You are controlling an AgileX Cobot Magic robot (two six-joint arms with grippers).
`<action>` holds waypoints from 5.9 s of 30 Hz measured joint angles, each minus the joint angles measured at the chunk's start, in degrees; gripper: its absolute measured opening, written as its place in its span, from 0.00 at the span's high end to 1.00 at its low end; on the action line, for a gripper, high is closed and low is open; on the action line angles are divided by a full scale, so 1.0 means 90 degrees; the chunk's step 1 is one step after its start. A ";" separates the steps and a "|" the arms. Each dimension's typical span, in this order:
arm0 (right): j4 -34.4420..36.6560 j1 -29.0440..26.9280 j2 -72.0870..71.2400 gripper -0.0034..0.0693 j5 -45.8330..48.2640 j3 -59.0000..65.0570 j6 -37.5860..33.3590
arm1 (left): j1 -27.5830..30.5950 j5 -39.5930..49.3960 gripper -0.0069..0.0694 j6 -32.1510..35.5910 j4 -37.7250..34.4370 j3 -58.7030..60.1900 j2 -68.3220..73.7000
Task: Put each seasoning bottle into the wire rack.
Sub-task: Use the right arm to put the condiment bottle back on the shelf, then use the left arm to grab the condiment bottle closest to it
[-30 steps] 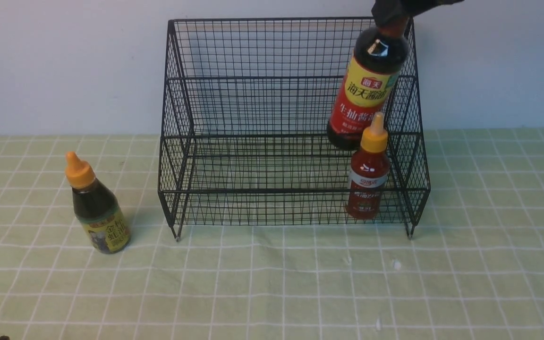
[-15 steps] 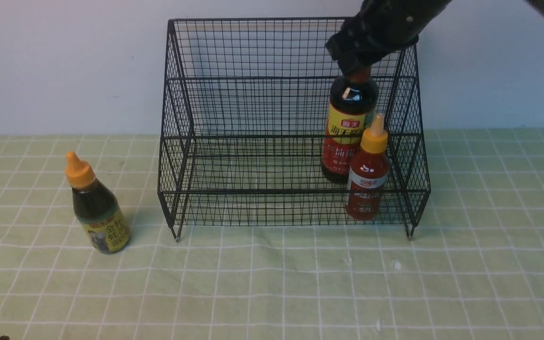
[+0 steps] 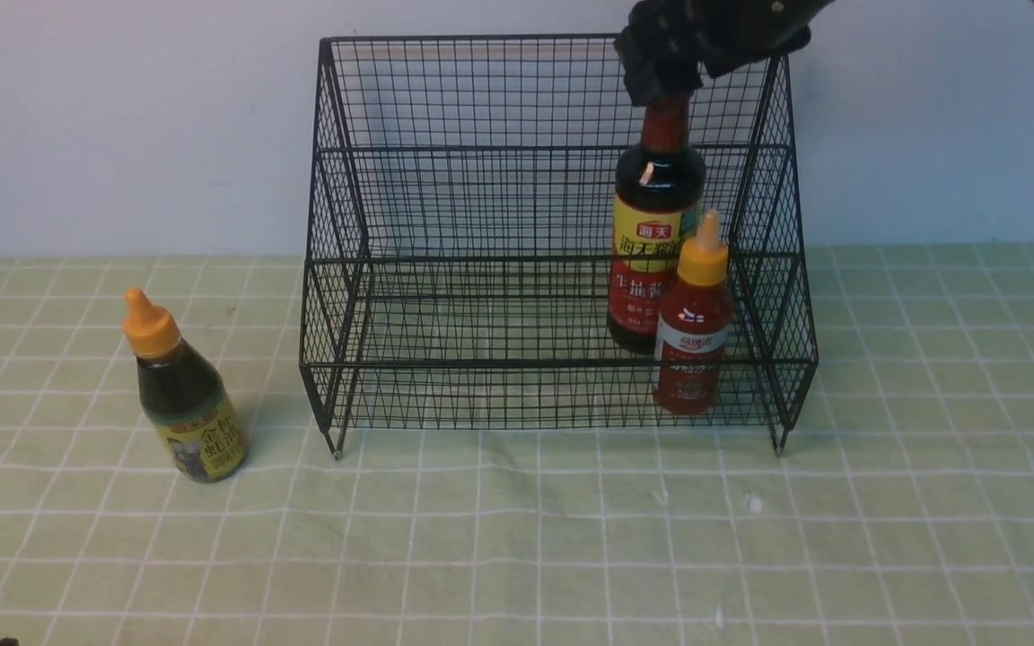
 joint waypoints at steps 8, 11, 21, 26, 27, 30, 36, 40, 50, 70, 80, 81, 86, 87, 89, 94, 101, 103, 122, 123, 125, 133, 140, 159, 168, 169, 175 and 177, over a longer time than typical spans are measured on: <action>-0.0722 0.0000 -0.1536 0.51 0.0457 -0.0005 0.0395 | 0.0000 0.0000 0.92 0.0000 0.0000 0.0000 0.0000; -0.0771 0.0000 -0.2126 0.67 0.0485 0.0023 0.0426 | 0.0000 0.0000 0.92 0.0000 0.0000 0.0000 0.0000; -0.1222 0.0000 -0.4921 0.97 0.0518 0.2124 0.1160 | 0.0000 0.0000 0.92 0.0000 0.0000 0.0000 0.0000; -0.1252 0.0000 -0.6719 0.97 -0.0291 0.4309 0.1691 | 0.0000 0.0000 0.92 0.0000 0.0000 0.0000 0.0000; -0.1238 0.0000 -0.6999 0.97 -0.0529 0.4787 0.1781 | 0.0000 0.0000 0.92 0.0000 0.0000 0.0000 0.0000; -0.1237 0.0000 -0.8027 0.97 -0.1492 0.6180 0.1975 | 0.0000 0.0000 0.92 0.0000 0.0000 0.0000 0.0000; -0.0975 0.0000 -0.9210 0.97 -0.2456 0.8031 0.2062 | 0.0000 0.0000 0.92 0.0000 0.0000 0.0000 0.0000; -0.0734 0.0000 -0.9876 0.97 -0.2673 0.9149 0.2076 | 0.0000 0.0000 0.92 0.0000 0.0000 0.0000 0.0000; -0.0904 0.0000 -1.0222 0.97 -0.3033 0.9669 0.2090 | 0.0000 0.0000 0.92 0.0000 0.0000 0.0000 0.0000; -0.0882 -0.2534 -1.2560 0.97 -0.5401 1.4046 0.1913 | 0.0000 0.0000 0.92 0.0000 0.0000 0.0000 0.0000; -0.0911 -0.2538 -1.2568 0.97 -0.5258 1.4028 0.1913 | 0.0000 0.0000 0.92 0.0000 0.0000 0.0000 0.0000; -0.0927 -0.2538 -1.2568 0.97 -0.5258 1.4028 0.1913 | 0.0000 0.0000 0.92 0.0000 0.0000 0.0000 0.0000; -0.0932 -0.2538 -1.2568 0.97 -0.5258 1.4028 0.1919 | 0.0000 0.0000 0.92 0.0000 0.0000 0.0000 0.0000; -0.0932 -0.2538 -1.2568 0.97 -0.5258 1.4028 0.1919 | 0.0000 0.0000 0.92 0.0000 0.0000 0.0000 0.0000; -0.0932 -0.2538 -1.2568 0.97 -0.5258 1.4028 0.1919 | 0.0000 0.0000 0.92 0.0000 0.0000 0.0000 0.0000; -0.0932 -0.2538 -1.2568 0.97 -0.5258 1.4028 0.1919 | 0.0000 0.0000 0.92 0.0000 0.0000 0.0000 0.0000; -0.0932 -0.2538 -1.2568 0.97 -0.5258 1.4028 0.1919 | 0.0000 0.0000 0.92 0.0000 0.0000 0.0000 0.0000; -0.0932 -0.2538 -1.2568 0.97 -0.5258 1.4028 0.1960 | 0.0000 0.0000 0.92 0.0000 0.0000 0.0000 0.0000; -0.0932 -0.2538 -1.2568 0.97 -0.5258 1.4028 0.2038 | 0.0000 -0.1741 0.92 -0.1076 -0.1019 0.0006 0.0000; -0.0932 -0.2538 -1.2568 0.97 -0.5258 1.4028 0.2038 | 0.0000 -0.1895 0.92 -0.1118 -0.1090 0.0006 0.0000; -0.0932 -0.2538 -1.2568 0.97 -0.5258 1.4028 0.2038 | 0.0000 -0.2308 0.92 -0.1129 -0.1186 0.0006 0.0000; -0.0932 -0.2538 -1.2568 0.97 -0.5258 1.4028 0.2038 | 0.0000 -0.3930 0.92 -0.0940 -0.1253 -0.0128 0.0056; -0.0932 -0.2538 -1.2568 0.97 -0.5258 1.4028 0.2038 | 0.0000 -0.0468 0.92 -0.0872 -0.0908 -0.2675 0.2398; -0.0932 -0.2538 -1.2568 0.97 -0.5258 1.4028 0.2038 | 0.0116 0.5323 0.92 0.0348 -0.0532 -0.8168 0.8202; -0.0932 -0.2538 -1.2568 0.97 -0.5258 1.4028 0.2038 | 0.0358 0.5099 0.86 0.0617 -0.0563 -0.9091 0.9407; -0.0932 -0.2538 -1.2568 0.97 -0.5258 1.4028 0.2038 | 0.0358 0.5067 0.86 0.0630 -0.0558 -0.9091 0.9420; -0.0932 -0.2538 -1.2568 0.97 -0.5258 1.4028 0.2046 | 0.0358 0.4280 0.56 0.0838 -0.0558 -0.9091 0.9895; -0.0932 -0.2538 -1.2568 0.97 -0.5258 1.4028 0.2046 | 0.0358 0.4059 0.43 0.0841 -0.0558 -0.9091 1.0054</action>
